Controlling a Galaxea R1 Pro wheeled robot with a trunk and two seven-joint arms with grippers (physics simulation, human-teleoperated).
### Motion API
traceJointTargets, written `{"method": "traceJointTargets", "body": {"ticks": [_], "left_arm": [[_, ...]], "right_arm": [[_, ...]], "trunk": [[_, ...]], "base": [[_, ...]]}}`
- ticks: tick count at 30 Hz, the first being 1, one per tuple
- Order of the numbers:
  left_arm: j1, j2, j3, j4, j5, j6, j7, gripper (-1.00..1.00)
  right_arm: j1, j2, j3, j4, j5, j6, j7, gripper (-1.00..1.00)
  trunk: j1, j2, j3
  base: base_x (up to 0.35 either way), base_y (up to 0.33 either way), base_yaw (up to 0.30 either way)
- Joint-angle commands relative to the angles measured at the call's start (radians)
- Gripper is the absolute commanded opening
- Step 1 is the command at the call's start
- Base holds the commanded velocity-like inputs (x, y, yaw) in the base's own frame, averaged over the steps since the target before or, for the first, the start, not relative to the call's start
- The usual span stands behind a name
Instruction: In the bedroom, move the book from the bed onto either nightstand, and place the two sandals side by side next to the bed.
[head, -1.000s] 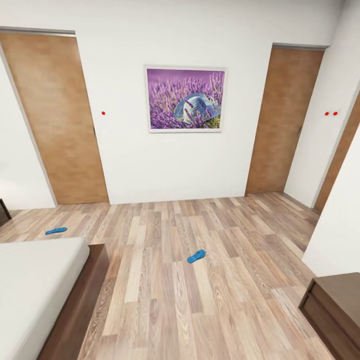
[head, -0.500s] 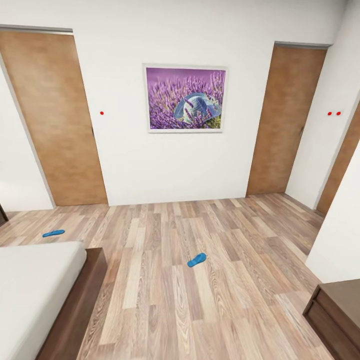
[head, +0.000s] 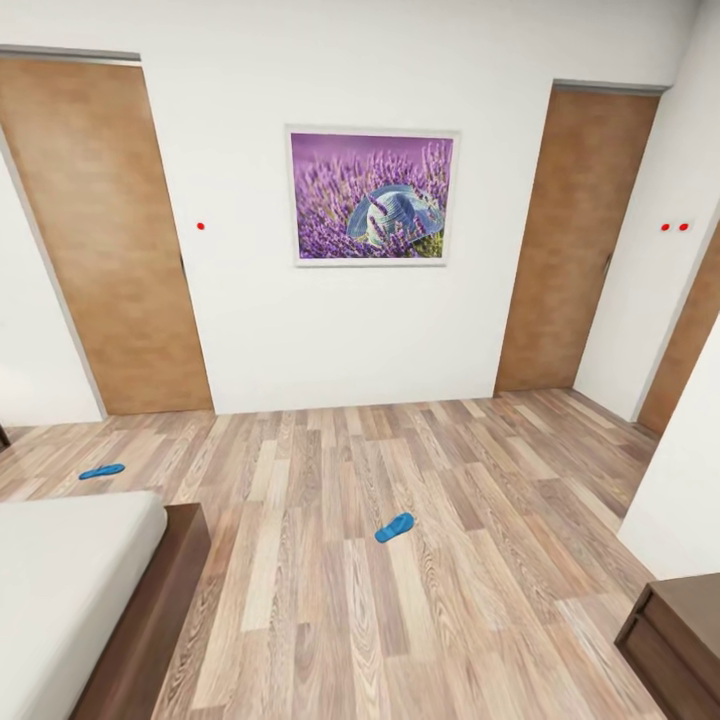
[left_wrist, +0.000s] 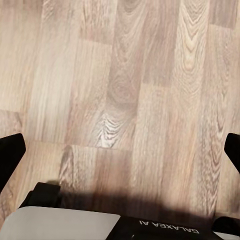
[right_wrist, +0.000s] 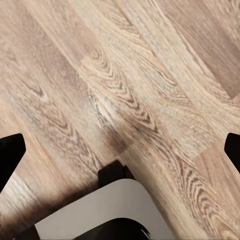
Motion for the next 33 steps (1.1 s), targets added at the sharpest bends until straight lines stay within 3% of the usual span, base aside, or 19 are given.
{"method": "traceJointTargets", "body": {"ticks": [1,33], "left_arm": [[0.0,-0.001,0.006,-0.001,0.009,0.004,-0.006,1.0],[0.0,-0.002,0.001,0.002,0.009,0.004,-0.006,1.0]], "right_arm": [[0.0,0.0,0.001,0.003,-0.011,-0.004,-0.001,1.0],[0.0,0.001,0.006,0.007,-0.01,-0.004,-0.001,1.0]], "trunk": [[0.0,0.0,-0.001],[0.0,0.0,-0.001]], "base": [[0.129,0.0,0.0],[0.129,0.0,0.0]]}}
